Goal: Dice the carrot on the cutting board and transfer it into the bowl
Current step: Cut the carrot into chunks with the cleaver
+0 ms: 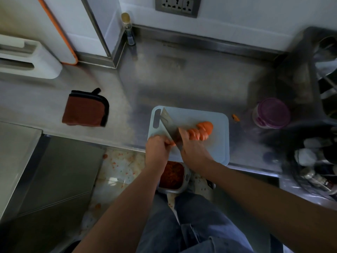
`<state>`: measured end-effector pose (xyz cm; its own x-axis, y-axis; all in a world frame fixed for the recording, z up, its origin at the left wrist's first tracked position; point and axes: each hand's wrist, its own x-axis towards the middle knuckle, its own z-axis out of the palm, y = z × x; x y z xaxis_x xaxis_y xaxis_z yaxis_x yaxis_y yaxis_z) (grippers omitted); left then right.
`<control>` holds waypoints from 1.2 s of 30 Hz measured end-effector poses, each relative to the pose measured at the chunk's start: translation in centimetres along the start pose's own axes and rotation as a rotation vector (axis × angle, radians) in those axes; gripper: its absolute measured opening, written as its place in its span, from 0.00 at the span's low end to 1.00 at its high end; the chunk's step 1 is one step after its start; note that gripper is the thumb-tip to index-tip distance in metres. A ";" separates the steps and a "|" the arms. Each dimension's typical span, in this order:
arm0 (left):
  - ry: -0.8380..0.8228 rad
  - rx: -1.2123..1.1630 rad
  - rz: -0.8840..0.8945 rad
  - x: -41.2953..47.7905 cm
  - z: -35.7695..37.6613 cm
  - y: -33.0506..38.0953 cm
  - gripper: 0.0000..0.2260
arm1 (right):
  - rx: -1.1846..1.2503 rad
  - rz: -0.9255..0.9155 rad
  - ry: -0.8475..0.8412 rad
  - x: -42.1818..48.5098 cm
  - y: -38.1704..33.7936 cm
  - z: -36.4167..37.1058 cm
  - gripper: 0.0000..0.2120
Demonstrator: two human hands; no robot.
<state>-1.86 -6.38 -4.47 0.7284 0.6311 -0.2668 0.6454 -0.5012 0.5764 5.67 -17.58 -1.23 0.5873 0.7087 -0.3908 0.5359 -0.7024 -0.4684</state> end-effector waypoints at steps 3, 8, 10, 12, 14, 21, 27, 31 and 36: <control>-0.008 -0.010 -0.003 0.2 0.0 0.0 0.05 | -0.008 -0.002 -0.004 0.1 0.0 0.3 0.22; -0.019 -0.034 0.008 0.3 0.0 -0.1 0.05 | -0.005 0.000 -0.041 0.3 -0.8 0.5 0.25; -0.025 -0.022 0.013 0.5 -0.2 0.0 0.05 | -0.018 0.001 -0.045 1.0 -1.1 0.4 0.28; -0.036 -0.017 -0.003 0.5 -0.3 0.2 0.05 | -0.027 0.006 -0.032 1.8 -1.2 0.3 0.30; -0.040 -0.018 -0.019 0.4 -0.3 0.3 0.04 | -0.032 0.013 -0.019 2.0 -1.2 0.0 0.30; -0.038 -0.010 -0.056 0.3 0.0 0.0 0.05 | 0.015 -0.032 -0.018 0.7 -0.2 -0.9 0.24; -0.015 0.015 -0.067 0.4 0.3 -0.2 0.06 | 0.011 -0.016 -0.025 0.2 0.0 0.0 0.20; -0.008 -0.006 -0.068 0.4 0.3 -0.3 0.05 | 0.016 -0.007 -0.049 0.2 -0.4 0.5 0.23; -0.001 0.013 -0.044 0.5 0.5 -0.5 0.05 | 0.006 -0.032 -0.043 1.1 -1.0 0.5 0.26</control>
<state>-1.69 -6.04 -5.27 0.6997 0.6518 -0.2925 0.6795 -0.4807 0.5542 5.47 -16.09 -1.54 0.5429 0.7333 -0.4094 0.5506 -0.6788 -0.4858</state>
